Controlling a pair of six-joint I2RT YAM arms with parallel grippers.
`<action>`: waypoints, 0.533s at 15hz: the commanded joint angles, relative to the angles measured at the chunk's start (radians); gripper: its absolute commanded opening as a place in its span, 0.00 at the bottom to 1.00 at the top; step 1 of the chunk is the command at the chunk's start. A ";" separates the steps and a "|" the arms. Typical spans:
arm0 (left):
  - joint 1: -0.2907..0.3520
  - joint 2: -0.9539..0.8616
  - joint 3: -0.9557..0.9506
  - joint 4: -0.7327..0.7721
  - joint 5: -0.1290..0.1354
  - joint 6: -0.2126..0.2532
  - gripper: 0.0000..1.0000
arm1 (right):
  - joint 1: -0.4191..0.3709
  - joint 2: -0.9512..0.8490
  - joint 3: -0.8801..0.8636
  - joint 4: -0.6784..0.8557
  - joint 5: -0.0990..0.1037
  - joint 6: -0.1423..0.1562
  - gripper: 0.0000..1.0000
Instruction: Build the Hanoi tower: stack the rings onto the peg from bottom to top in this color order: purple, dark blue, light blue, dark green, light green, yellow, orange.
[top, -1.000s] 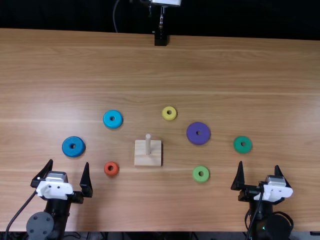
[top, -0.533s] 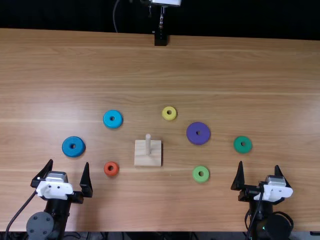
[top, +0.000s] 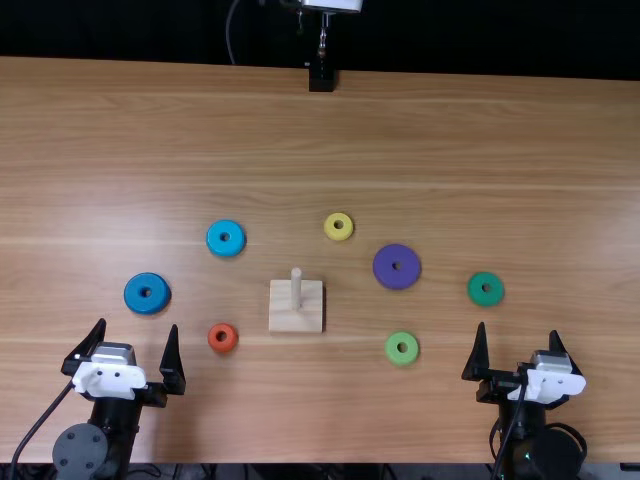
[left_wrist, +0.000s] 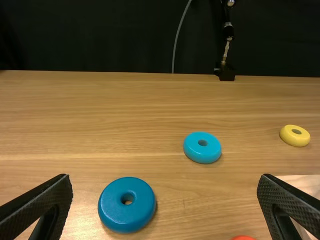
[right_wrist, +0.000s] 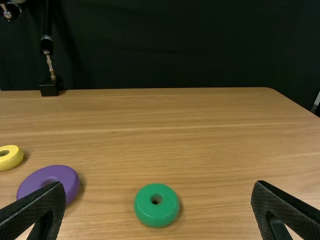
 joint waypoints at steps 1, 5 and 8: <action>0.010 -0.012 -0.044 -0.013 0.009 0.004 1.00 | -0.005 -0.013 -0.014 -0.019 0.002 -0.004 1.00; 0.010 -0.012 -0.044 -0.013 0.009 0.004 1.00 | -0.005 -0.013 -0.010 -0.030 0.002 -0.002 1.00; 0.010 -0.012 -0.044 -0.013 0.009 0.004 1.00 | -0.014 -0.013 0.124 -0.032 0.002 0.000 1.00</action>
